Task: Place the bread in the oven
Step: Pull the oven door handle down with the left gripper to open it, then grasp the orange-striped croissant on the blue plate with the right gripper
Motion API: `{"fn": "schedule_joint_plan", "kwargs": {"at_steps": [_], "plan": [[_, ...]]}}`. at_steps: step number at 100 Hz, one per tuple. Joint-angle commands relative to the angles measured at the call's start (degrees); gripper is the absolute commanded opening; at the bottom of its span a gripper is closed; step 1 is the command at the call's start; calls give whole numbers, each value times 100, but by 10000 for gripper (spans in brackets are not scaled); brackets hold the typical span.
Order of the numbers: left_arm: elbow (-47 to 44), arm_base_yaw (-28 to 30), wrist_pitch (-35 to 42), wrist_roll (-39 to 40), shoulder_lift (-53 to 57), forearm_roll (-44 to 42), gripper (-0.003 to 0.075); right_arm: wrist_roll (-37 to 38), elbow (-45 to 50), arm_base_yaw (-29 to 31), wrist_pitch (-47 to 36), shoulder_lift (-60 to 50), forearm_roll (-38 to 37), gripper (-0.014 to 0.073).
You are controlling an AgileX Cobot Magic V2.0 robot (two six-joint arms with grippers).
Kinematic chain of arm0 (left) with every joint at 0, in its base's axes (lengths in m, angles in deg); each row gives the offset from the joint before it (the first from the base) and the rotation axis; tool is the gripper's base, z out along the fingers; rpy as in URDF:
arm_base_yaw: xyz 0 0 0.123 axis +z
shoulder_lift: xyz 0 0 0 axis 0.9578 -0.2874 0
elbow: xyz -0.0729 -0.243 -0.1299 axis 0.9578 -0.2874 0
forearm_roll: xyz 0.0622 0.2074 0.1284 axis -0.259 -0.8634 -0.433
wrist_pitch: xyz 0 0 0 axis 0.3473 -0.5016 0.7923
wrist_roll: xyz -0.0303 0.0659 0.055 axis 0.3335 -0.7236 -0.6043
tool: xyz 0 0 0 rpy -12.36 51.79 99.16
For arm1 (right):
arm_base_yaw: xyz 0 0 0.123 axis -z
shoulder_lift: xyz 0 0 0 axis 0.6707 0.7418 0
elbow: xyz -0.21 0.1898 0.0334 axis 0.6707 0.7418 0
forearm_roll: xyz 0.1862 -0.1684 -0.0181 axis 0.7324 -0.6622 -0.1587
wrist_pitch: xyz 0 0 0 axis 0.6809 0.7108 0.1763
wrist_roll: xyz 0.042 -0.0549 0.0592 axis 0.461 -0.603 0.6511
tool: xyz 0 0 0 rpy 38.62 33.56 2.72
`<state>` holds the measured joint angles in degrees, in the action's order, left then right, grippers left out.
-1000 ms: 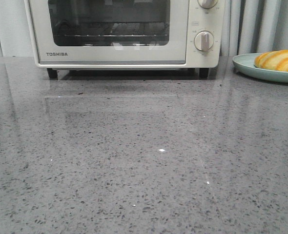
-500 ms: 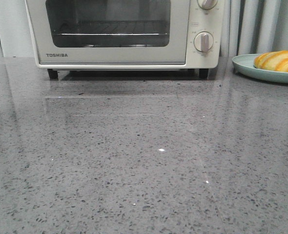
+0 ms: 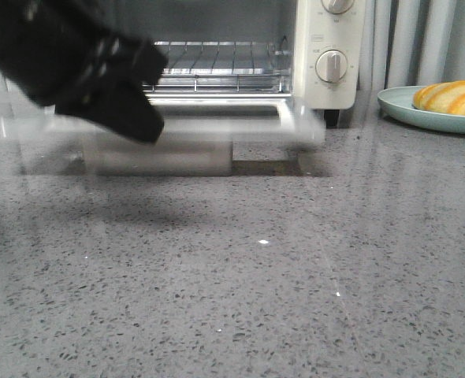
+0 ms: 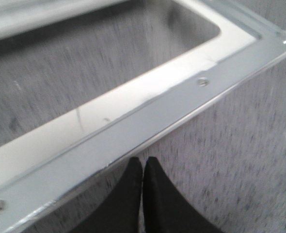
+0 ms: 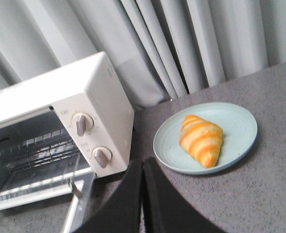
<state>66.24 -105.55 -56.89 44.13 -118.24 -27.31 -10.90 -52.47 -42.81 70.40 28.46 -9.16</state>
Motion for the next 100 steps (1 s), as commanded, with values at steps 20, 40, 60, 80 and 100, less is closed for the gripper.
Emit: {"fn": "schedule_joint_plan", "kwargs": {"at_steps": [20, 40, 60, 80, 100], "plan": [[-138, -39, 474, 19, 300, 45, -22, -63, -748, -8, -42, 759, -33, -47], [-138, -65, 384, 19, 1125, 137, -22, -596, -2296, 3, 1248, 2511, -389, 146], [-138, -65, 185, 19, 2468, 253, -22, -605, -4133, 3, 2285, 4787, -873, 379], [-138, -65, 107, 19, 3751, 253, -22, -567, -5529, 112, 3160, 6980, -1610, 328], [-138, -65, 107, 19, 4565, 253, -22, -567, -6146, 272, 3528, 8438, -767, 328]]}}
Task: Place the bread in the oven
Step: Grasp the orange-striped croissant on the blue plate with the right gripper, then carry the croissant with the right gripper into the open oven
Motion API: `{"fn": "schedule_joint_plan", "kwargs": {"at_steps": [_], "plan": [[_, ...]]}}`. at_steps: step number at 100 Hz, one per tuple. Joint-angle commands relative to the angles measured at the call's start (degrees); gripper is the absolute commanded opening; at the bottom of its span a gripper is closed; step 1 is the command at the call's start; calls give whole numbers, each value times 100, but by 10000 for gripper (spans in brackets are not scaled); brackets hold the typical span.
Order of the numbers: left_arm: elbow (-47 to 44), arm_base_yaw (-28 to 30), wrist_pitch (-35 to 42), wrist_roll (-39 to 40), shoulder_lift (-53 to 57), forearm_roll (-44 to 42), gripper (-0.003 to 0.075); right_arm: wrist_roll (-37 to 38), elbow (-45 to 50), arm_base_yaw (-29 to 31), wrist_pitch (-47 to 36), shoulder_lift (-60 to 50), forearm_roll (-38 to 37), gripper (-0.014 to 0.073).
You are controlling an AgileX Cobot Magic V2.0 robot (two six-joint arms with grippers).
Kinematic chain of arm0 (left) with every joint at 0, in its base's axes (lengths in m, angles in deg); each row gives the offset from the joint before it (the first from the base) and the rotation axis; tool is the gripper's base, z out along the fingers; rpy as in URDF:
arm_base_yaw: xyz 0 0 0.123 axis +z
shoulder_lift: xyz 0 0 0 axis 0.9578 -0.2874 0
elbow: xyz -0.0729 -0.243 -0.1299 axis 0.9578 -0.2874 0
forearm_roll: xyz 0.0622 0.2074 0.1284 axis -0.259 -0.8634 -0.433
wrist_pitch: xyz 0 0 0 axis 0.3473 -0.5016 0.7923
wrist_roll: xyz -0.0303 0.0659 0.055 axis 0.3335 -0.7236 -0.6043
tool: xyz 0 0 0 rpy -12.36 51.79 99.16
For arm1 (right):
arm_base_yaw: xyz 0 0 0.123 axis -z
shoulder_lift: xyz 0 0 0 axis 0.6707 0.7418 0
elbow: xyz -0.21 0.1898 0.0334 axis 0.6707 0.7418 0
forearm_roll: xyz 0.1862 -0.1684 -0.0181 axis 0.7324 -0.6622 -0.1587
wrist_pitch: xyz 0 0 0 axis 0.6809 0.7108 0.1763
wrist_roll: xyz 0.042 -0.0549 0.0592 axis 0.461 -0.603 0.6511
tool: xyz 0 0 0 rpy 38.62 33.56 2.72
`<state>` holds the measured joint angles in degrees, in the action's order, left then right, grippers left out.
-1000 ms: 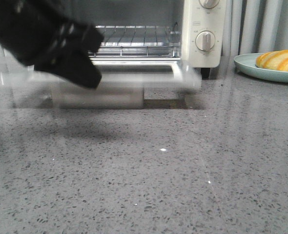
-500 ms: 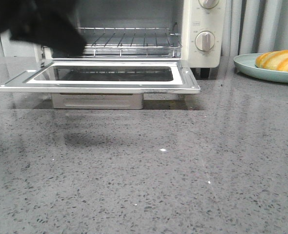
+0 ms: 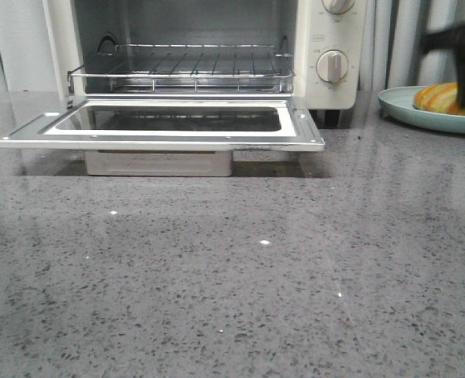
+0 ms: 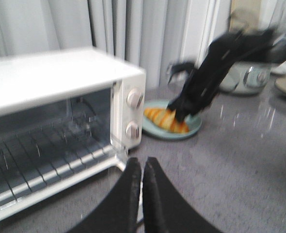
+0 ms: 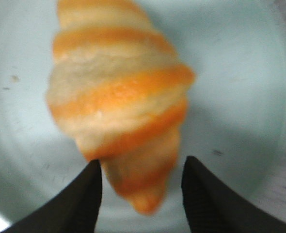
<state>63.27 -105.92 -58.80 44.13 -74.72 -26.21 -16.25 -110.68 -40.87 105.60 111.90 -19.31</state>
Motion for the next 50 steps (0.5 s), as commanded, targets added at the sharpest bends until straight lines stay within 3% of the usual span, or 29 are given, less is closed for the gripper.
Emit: {"fn": "schedule_joint_plan", "kwargs": {"at_steps": [1, 8, 18, 34, 50], "plan": [[159, -27, 298, 19, 227, 143, -22, -33, -339, 78, 10, 166, 250, 327], [159, -27, 298, 19, 334, 92, -22, -33, -382, 78, 138, 422, 261, 258], [159, -27, 266, 19, 375, 55, -22, -33, -382, 78, 3, 427, 238, -81], [159, -27, 268, 19, 375, 55, -22, -33, -382, 78, -655, -432, 212, -64], [159, -27, 302, 19, 375, 55, -22, -593, -382, -214, -469, -1940, 234, -67]]}}
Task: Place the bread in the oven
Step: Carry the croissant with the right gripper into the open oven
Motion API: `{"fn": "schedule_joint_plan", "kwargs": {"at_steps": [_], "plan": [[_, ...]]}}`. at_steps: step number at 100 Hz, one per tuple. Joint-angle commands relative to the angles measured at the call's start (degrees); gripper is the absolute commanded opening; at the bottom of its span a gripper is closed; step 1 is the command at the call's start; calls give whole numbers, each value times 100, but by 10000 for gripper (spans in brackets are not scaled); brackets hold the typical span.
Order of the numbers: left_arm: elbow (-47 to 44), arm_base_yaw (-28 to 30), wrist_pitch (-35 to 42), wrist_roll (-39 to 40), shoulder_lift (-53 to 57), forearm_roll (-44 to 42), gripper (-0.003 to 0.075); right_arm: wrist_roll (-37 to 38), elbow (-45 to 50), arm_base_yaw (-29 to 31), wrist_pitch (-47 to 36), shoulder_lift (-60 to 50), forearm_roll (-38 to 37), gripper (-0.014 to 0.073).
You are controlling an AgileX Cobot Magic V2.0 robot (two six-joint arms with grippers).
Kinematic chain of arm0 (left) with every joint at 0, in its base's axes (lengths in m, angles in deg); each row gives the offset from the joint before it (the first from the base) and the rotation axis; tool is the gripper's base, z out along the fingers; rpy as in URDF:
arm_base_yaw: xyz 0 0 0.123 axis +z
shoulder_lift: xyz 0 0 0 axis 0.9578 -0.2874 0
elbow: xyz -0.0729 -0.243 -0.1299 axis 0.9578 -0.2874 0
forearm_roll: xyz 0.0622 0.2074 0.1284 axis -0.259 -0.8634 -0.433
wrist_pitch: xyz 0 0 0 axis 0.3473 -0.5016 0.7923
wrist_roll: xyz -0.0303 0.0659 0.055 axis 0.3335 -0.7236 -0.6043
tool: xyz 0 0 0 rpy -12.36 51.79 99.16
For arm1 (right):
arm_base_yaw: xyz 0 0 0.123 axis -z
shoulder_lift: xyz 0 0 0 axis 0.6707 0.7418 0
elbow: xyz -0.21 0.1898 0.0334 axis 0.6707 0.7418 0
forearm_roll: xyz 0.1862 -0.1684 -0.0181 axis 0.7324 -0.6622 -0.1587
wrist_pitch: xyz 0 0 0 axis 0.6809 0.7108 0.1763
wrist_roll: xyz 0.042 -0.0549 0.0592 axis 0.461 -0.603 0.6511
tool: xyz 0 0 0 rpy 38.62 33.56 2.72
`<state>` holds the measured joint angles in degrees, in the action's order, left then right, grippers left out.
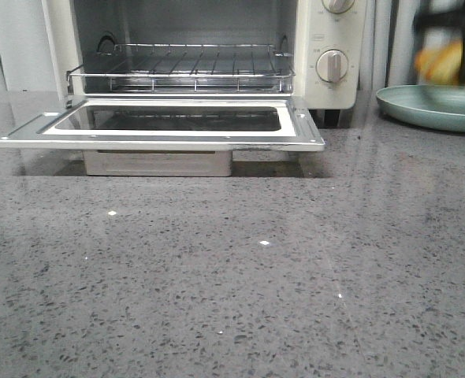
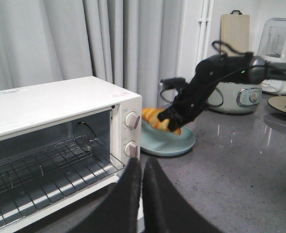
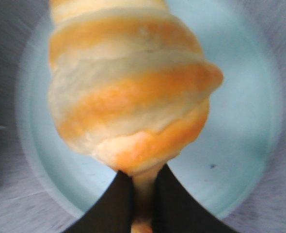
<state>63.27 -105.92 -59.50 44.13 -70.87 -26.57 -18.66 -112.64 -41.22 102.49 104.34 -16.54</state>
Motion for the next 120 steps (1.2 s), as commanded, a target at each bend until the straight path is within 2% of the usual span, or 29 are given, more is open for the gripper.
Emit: {"fn": "schedule_joint_plan", "kwargs": {"at_steps": [1, 15, 25, 41, 51, 64, 94, 120], "plan": [[159, -27, 373, 19, -9, 90, -22, -387, -186, -210, -103, -1250, -28, -67], [159, -27, 432, 19, -9, 90, -22, -934, -166, -1075, 390, -2392, 573, -67], [159, -27, 533, 19, -9, 90, -22, -1261, -162, -1978, 478, -2820, 1146, -67], [159, -27, 667, 19, -9, 24, -22, -1336, -162, -3231, 493, -2643, 1348, -67], [159, -27, 667, 19, -9, -5, -21, -1336, -162, -3609, 407, -2136, 1313, -67], [159, -27, 667, 19, -9, -5, -22, -1336, -162, -3634, 129, -1356, 1214, -67], [159, -27, 496, 19, -9, -5, -22, -1336, -604, -3077, -960, 7, 1102, -67], [159, -27, 442, 19, -9, -5, -22, -1325, -1341, -2692, -1151, 645, 1102, -57]]}}
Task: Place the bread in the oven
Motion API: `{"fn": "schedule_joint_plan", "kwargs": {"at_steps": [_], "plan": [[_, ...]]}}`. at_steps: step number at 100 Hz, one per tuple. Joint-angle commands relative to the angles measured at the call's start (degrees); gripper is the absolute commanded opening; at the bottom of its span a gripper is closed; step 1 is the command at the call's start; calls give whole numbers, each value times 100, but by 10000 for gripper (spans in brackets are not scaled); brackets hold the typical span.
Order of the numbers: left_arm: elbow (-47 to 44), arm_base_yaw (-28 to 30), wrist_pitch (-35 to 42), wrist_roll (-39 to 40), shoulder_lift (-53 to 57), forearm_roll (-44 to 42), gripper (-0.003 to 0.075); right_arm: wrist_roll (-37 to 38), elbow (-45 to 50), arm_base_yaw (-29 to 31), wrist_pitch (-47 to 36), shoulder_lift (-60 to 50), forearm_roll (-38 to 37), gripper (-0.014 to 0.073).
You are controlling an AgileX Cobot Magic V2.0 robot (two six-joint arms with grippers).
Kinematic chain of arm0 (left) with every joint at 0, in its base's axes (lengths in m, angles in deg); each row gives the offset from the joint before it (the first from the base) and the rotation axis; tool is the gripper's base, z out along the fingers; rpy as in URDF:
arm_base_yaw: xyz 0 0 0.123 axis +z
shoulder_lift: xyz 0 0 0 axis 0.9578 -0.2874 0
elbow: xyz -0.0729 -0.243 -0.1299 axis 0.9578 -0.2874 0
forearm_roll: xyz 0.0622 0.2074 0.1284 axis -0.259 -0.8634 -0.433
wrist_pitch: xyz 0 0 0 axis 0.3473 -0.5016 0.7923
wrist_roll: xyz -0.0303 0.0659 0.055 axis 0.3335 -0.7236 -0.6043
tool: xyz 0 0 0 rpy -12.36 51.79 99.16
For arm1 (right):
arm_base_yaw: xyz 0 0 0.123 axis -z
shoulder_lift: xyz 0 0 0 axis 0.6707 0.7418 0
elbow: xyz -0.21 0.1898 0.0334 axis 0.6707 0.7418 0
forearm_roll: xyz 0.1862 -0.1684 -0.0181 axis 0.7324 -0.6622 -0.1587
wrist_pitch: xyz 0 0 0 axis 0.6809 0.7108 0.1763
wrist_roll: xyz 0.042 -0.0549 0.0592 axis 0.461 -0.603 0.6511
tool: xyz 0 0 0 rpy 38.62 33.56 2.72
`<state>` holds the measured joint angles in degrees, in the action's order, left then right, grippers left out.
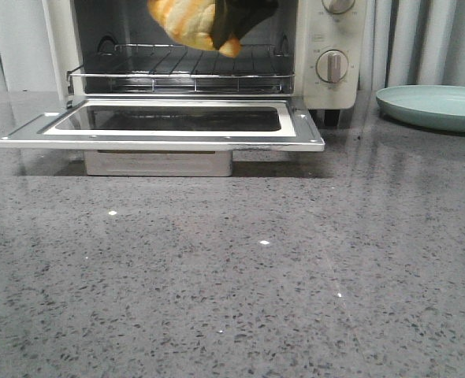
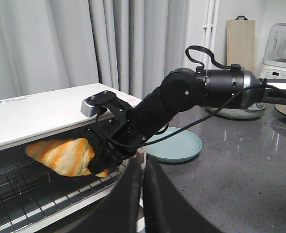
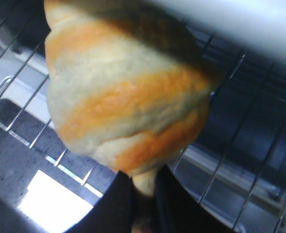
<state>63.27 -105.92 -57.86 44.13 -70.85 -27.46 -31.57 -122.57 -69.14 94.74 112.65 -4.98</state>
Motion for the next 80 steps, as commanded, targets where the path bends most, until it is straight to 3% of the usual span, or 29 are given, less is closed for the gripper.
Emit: {"fn": "schedule_joint_plan", "kwargs": {"at_steps": [1, 6, 11, 23, 30, 39, 46, 64, 80], "plan": [[159, -27, 280, 19, -12, 84, -22, -34, -350, 113, -376, -175, -54, -53], [159, -27, 245, 19, -12, 84, -22, -34, -390, 110, -376, -112, -108, 4], [159, -27, 216, 19, -12, 84, -22, -34, -399, 110, -389, -80, -201, 115], [159, -27, 191, 19, -12, 84, -22, -20, -399, 110, -508, -66, -240, 542], [159, -27, 191, 19, -12, 73, -22, -20, -399, 110, -625, -103, -230, 668], [159, -27, 270, 19, -3, 75, -22, -12, -399, 110, -613, -234, -229, 603], [159, -27, 422, 19, 76, 47, -22, -12, -399, 97, -467, -422, -222, 485], [40, -27, 519, 119, 669, -679, -22, -154, -90, -137, 467, -1221, -216, -67], [-567, 143, 521, 1306, 1504, -2129, -22, -343, 1780, -619, -13, -2892, -444, -48]]}}
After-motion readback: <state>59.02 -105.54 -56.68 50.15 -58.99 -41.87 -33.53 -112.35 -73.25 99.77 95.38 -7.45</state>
